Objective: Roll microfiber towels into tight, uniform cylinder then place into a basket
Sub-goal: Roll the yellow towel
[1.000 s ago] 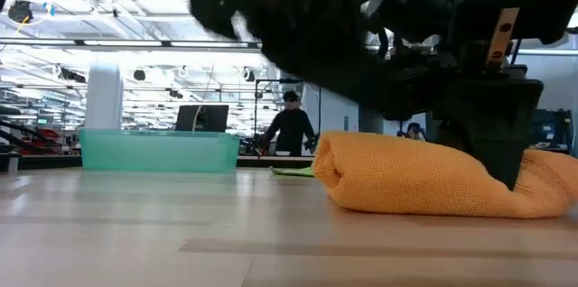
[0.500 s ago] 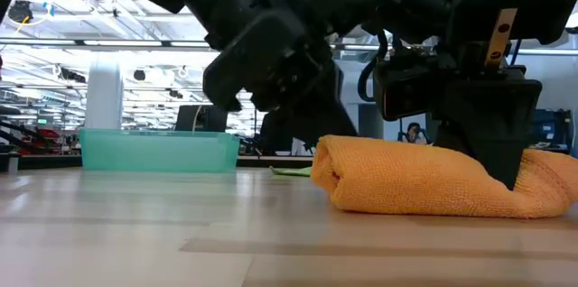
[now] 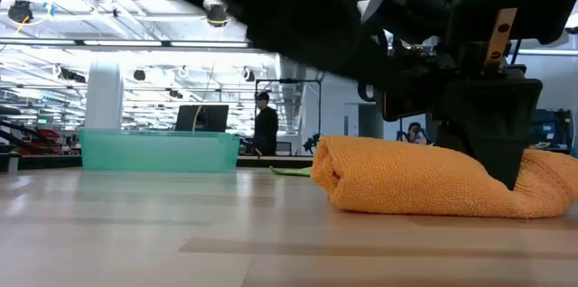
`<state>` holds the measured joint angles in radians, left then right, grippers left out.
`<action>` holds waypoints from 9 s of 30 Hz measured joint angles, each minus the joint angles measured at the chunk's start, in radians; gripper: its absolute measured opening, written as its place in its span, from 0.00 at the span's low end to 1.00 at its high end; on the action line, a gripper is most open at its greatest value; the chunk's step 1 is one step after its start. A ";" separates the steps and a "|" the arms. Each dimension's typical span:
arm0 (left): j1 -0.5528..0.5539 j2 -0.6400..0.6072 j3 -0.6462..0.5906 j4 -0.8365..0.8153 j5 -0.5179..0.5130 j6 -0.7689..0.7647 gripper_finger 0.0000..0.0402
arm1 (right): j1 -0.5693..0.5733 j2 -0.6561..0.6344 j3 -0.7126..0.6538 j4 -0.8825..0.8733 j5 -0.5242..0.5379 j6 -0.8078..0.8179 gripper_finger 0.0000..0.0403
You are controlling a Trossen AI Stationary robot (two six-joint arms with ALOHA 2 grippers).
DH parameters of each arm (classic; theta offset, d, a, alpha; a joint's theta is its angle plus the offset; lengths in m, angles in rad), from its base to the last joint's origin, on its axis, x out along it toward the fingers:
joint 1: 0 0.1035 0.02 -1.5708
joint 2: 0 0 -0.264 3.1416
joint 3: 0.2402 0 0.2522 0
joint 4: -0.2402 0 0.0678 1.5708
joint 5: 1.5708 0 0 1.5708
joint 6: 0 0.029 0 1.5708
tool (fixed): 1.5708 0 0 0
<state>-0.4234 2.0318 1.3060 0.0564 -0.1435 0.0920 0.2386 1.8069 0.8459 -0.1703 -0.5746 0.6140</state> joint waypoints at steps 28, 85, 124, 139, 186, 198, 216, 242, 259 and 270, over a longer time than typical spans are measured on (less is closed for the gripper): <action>0.090 0.113 0.002 -0.040 0.116 -0.175 0.00 | -0.002 0.000 0.000 -0.003 0.005 0.049 0.23; 0.115 0.115 -0.001 -0.076 0.118 -0.273 0.00 | 0.446 -0.170 0.069 -0.134 1.029 -0.337 0.32; 0.116 0.115 -0.001 -0.078 0.138 -0.284 0.00 | 0.453 0.022 0.226 -0.379 0.979 -0.333 0.56; 0.107 0.077 0.017 -0.162 0.057 -0.200 0.00 | 0.384 0.114 0.235 -0.381 0.863 -0.222 0.25; 0.042 0.059 0.021 -0.234 -0.159 -0.131 0.44 | 0.294 0.071 0.254 -0.342 0.766 -0.168 0.11; 0.068 0.063 0.016 -0.239 -0.083 -0.221 0.14 | 0.292 0.066 0.250 -0.322 0.621 -0.183 0.11; 0.088 0.060 0.012 -0.229 0.481 -0.651 0.12 | 0.188 0.110 0.207 -0.058 0.076 -0.009 0.11; 0.095 0.060 0.014 -0.316 0.481 -0.439 0.45 | 0.158 0.113 0.189 -0.061 0.095 0.089 0.11; -0.120 -0.032 0.008 -0.328 -0.014 -0.311 0.43 | 0.159 0.112 0.188 -0.063 0.124 0.088 0.11; -0.156 -0.041 0.011 -0.235 -0.259 -0.100 0.43 | 0.158 0.113 0.188 -0.061 0.127 0.085 0.12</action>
<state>-0.5795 1.9904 1.3167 -0.1783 -0.4020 -0.0085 0.3971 1.9194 1.0340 -0.2317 -0.4477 0.6994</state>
